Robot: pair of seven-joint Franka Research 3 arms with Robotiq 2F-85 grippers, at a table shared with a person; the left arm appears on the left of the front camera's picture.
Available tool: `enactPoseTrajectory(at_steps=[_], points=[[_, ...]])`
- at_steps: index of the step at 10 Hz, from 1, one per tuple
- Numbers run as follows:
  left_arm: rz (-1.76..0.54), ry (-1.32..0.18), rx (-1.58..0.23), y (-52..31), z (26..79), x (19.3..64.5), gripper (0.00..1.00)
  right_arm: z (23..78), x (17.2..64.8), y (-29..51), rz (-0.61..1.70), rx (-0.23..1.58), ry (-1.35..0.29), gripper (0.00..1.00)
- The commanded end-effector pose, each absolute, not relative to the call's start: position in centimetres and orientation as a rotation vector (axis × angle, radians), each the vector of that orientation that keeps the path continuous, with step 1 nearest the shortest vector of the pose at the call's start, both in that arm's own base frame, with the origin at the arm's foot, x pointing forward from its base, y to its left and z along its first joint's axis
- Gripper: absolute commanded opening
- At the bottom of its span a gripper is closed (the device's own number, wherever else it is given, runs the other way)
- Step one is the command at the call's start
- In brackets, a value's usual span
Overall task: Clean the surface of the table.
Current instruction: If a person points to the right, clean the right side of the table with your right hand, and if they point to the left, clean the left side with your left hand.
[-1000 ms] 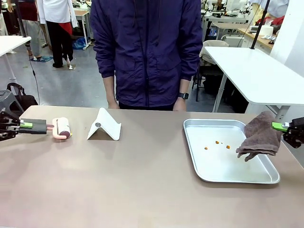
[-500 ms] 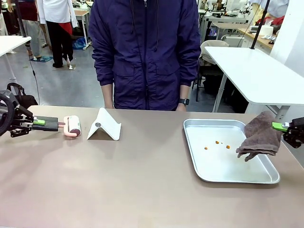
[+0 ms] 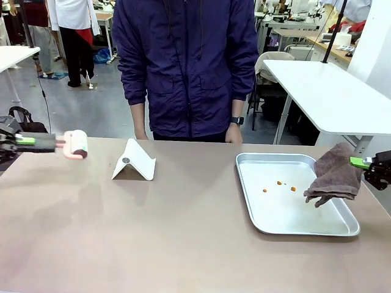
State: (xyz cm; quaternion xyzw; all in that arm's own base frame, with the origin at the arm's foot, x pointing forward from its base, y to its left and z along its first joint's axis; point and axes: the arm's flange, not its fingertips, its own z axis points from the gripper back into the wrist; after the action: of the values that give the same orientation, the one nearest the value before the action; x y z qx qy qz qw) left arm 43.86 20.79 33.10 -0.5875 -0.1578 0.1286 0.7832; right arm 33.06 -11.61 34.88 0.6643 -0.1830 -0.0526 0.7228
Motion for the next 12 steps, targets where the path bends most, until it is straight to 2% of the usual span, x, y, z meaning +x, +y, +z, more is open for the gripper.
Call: enactPoseTrajectory(at_steps=[1,3,5,6,7,8,12], points=[[0.160,-0.339,-1.364,22.0,36.0,38.2,0.22,35.5,32.9,-11.6,-0.125,1.471,-0.396,0.00],[0.038,-0.221,-1.430,24.7,37.6,32.9,0.22,35.5,32.9,-11.6,-0.125,1.471,-0.396,0.00],[-0.052,-0.176,-1.498,27.9,38.1,28.0,0.22,35.5,32.9,-11.6,-0.125,1.471,-0.396,0.00],[-0.047,-0.203,-1.517,29.2,37.6,26.2,0.22,35.5,32.9,-11.6,-0.125,1.471,-0.396,0.00],[-0.024,-0.234,-1.504,29.7,37.0,25.6,0.22,35.5,32.9,-11.6,-0.125,1.471,-0.396,0.00],[-0.006,-0.181,-1.494,27.2,38.4,26.4,0.22,35.5,32.9,-11.6,-0.125,1.471,-0.396,0.00],[-0.006,-0.181,-1.494,27.2,38.4,26.4,0.22,35.5,32.9,-11.6,-0.125,1.471,-0.396,0.00]])
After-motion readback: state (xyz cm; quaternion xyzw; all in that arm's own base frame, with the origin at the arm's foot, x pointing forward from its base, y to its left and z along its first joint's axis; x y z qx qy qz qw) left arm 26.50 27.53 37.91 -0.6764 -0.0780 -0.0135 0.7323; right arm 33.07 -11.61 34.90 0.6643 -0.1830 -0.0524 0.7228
